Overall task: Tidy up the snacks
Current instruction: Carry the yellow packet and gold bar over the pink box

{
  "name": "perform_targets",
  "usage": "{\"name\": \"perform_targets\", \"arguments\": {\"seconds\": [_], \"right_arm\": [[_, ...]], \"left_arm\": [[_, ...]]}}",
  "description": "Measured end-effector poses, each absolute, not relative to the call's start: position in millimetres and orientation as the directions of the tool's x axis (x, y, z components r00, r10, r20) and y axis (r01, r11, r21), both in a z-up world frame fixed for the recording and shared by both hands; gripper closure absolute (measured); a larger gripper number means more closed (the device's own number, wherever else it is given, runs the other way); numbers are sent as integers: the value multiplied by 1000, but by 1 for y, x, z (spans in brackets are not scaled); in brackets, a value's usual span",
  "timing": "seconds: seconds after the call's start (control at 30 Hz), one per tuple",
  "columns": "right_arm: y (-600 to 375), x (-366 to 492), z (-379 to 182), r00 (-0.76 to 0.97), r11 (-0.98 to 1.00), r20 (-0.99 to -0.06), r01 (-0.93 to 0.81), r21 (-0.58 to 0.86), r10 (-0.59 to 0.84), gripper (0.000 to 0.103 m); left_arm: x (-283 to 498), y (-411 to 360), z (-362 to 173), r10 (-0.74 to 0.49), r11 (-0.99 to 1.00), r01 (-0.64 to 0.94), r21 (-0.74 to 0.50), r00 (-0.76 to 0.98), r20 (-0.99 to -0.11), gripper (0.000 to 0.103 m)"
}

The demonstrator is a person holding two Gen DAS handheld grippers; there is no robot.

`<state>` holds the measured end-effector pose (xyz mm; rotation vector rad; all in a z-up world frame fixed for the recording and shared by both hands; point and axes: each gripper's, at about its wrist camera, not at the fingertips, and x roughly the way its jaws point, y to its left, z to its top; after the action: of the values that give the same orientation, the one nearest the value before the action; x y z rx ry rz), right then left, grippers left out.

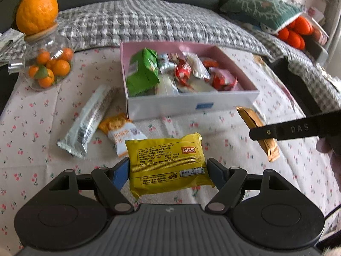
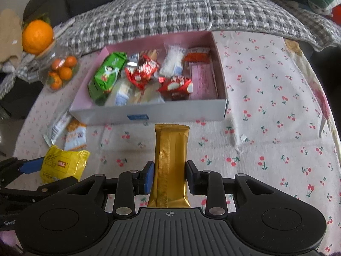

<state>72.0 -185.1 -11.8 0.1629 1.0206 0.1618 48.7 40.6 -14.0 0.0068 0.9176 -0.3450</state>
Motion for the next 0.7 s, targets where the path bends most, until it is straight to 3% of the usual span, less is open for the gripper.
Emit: {"name": "perform_targets", "arguments": {"seconds": [0.7], "right_arm": [[-226,120,26,630,894,-716,78,442,299,73]], "left_arm": [[110,41,19,-256,966,150,-209,648,-718,29]]}}
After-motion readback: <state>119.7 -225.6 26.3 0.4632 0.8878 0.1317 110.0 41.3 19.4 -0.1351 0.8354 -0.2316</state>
